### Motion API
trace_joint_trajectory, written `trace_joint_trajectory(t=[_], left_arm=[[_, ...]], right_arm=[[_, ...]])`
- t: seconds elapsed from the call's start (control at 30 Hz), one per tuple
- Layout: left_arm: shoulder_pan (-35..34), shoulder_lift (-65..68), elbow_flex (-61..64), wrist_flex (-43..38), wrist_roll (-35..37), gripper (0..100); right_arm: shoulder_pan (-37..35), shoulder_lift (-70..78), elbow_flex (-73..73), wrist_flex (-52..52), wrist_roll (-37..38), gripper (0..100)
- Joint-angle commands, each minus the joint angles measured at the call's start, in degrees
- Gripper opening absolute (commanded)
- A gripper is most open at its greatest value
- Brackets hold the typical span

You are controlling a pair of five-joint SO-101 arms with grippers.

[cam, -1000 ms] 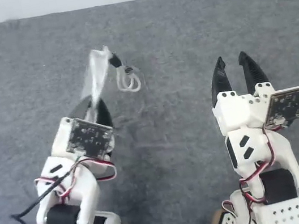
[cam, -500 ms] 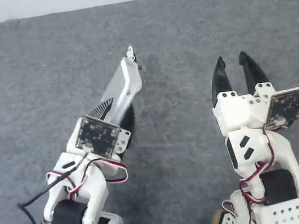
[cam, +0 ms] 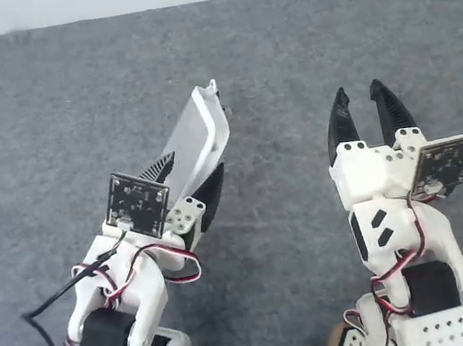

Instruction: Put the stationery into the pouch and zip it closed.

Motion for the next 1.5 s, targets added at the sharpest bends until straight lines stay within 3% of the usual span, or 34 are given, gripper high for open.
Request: trace_joint_trajectory(t=[0.0, 0.17, 0.93, 1.13, 1.37, 1.47], left_arm=[[0.35, -2.29, -4.53, 2.90, 5.63, 26], [0.35, -2.29, -9.89, 9.05, 11.60, 30], [-0.35, -2.37, -11.47, 8.97, 16.70, 30], [-8.18, -2.37, -9.71, 4.92, 16.79, 30], [-14.51, -2.29, -7.52, -0.97, 16.70, 16], [-17.05, -2.29, -7.60, -2.90, 16.44, 9]], right_arm=[[0.66, -0.84, -0.53, -0.92, -0.62, 15.5], [0.66, -0.84, -0.53, -0.92, -0.53, 15.5], [0.57, -0.84, -0.53, -0.92, -0.44, 15.5], [0.57, -0.84, -0.53, -0.92, -0.44, 15.5], [0.84, -1.27, -0.53, -0.84, -0.09, 15.1], [1.10, -1.36, -0.79, -0.84, 1.23, 7.6]])
